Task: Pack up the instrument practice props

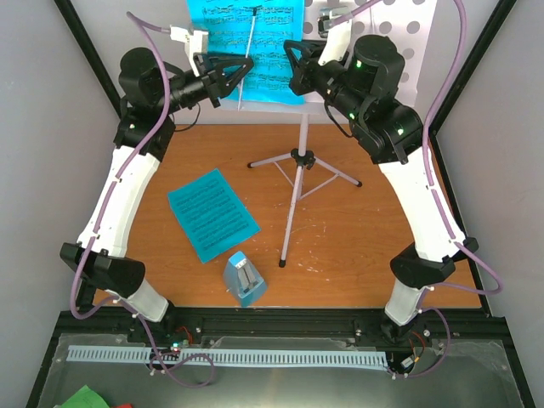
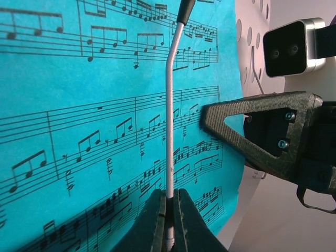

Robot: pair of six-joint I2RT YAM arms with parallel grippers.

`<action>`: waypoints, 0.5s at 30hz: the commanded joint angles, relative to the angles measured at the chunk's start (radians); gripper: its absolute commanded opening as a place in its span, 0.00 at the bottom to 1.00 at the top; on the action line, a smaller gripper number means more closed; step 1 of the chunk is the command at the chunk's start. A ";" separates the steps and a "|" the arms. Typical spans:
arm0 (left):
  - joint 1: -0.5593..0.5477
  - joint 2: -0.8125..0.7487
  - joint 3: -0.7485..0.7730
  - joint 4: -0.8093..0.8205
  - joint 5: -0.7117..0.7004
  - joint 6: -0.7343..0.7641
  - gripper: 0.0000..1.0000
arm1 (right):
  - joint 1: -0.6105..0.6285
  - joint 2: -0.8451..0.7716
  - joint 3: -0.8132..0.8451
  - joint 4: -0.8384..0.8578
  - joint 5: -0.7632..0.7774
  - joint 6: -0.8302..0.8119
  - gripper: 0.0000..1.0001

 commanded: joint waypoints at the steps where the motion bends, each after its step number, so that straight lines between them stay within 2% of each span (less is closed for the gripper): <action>1: -0.009 -0.034 0.000 0.036 0.014 0.010 0.00 | -0.005 -0.057 -0.025 0.043 0.072 -0.024 0.03; 15: -0.009 -0.011 0.006 0.033 -0.046 -0.074 0.00 | -0.005 -0.471 -0.408 0.215 0.322 -0.163 0.03</action>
